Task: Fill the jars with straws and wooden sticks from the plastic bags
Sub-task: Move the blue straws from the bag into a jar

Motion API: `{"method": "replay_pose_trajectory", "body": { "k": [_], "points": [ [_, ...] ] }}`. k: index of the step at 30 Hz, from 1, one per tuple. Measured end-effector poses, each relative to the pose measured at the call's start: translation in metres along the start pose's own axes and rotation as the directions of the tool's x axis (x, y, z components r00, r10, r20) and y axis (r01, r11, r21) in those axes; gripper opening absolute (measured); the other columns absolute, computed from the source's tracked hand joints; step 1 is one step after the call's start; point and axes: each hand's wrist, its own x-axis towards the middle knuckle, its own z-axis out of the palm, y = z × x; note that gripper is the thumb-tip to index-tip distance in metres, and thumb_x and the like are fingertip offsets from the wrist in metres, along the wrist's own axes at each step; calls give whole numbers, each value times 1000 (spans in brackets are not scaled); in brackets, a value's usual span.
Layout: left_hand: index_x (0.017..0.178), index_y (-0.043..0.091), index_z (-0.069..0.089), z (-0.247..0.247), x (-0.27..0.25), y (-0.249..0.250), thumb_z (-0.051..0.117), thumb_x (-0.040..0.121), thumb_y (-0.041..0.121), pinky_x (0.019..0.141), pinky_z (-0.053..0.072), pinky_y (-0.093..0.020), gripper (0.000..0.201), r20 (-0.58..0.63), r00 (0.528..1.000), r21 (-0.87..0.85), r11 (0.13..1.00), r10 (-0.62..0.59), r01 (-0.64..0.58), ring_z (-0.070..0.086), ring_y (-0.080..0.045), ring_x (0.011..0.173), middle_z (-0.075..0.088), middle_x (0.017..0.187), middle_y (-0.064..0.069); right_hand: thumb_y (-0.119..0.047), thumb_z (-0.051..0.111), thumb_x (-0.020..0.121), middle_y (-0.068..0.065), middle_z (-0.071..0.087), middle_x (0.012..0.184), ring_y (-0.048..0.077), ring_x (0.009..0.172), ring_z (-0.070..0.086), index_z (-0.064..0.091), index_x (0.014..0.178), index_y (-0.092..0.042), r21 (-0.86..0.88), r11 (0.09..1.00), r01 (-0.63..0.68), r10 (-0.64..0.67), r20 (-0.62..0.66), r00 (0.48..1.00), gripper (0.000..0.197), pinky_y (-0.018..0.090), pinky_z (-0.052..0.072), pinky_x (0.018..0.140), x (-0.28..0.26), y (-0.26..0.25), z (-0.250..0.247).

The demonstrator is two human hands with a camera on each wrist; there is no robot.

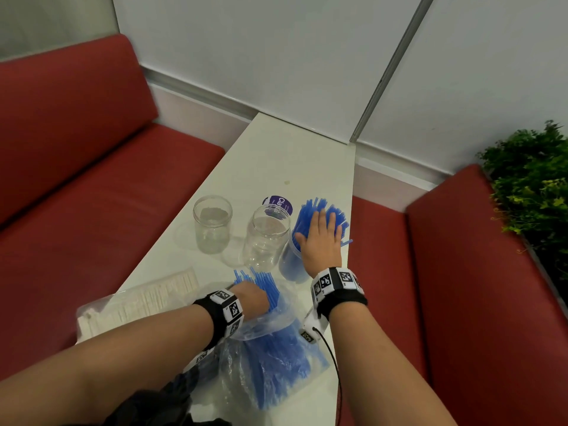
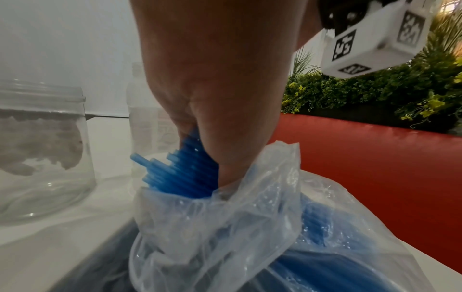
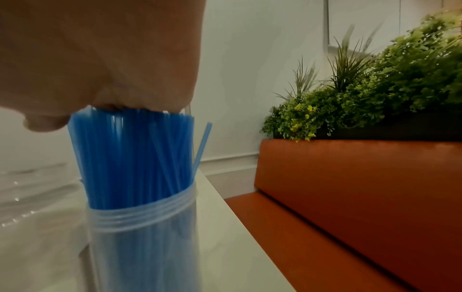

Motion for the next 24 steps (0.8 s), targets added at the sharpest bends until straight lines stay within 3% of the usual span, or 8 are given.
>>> {"method": "replay_pose_trajectory", "body": {
  "k": [7,9,12,14,17,19,21,24],
  "points": [
    [124,0,60,-22,-11,1,41,101,3,93,48,-41,30,16,999,-23,999,-46,47,59,-32,116,61,127,-11,-43,34,108,13,1,169,34,156,-7,8,161,-10,86,995,-49,51,-23,998,68,50,-2,125,-4,1,-4],
    [123,0,60,-29,-13,1,41,102,3,97,48,-40,29,12,998,8,998,-56,56,58,-31,118,60,128,-11,-30,40,108,15,16,166,37,155,5,22,160,-12,231,973,14,41,-233,972,58,48,4,126,-13,0,-8],
    [124,3,59,-34,-17,1,41,103,5,97,46,-39,29,-6,999,77,996,-47,48,57,-28,120,60,130,-8,-4,43,96,12,53,142,28,137,41,55,140,-10,437,860,265,31,-563,826,46,40,33,117,-34,-8,-9],
    [125,6,59,-41,-21,-1,41,103,8,96,46,-38,28,-13,998,91,994,-59,60,57,-27,120,61,129,-6,2,41,89,4,62,124,18,119,53,59,129,-12,578,757,305,-6,-460,888,45,33,44,105,-49,-16,-3],
    [124,5,60,-56,-24,-6,42,104,12,94,48,-35,28,20,996,95,991,-92,90,60,-25,116,62,127,-5,5,43,94,4,63,125,16,117,59,52,133,-15,687,723,68,-107,14,994,45,28,45,103,-61,-20,6],
    [124,6,60,-71,-29,-7,43,103,16,95,47,-33,28,52,994,157,983,-100,91,60,-22,117,61,128,-4,-1,56,93,8,55,142,22,131,53,44,145,-13,604,797,-19,-179,266,947,54,27,40,107,-66,-19,16],
    [126,8,60,-84,-33,-10,49,101,20,94,47,-31,30,42,996,229,971,-79,67,60,-21,117,62,128,-3,-6,68,88,11,57,140,26,126,56,44,146,-9,555,830,-50,-213,399,892,63,34,46,103,-69,-21,25],
    [121,4,64,-112,-46,-11,51,98,16,75,46,-20,29,-66,997,239,969,-50,64,62,-24,112,65,122,-9,-16,77,86,11,68,121,22,111,63,62,127,-6,560,827,-52,-198,378,904,44,37,51,94,-75,-31,32]
  ]
}}
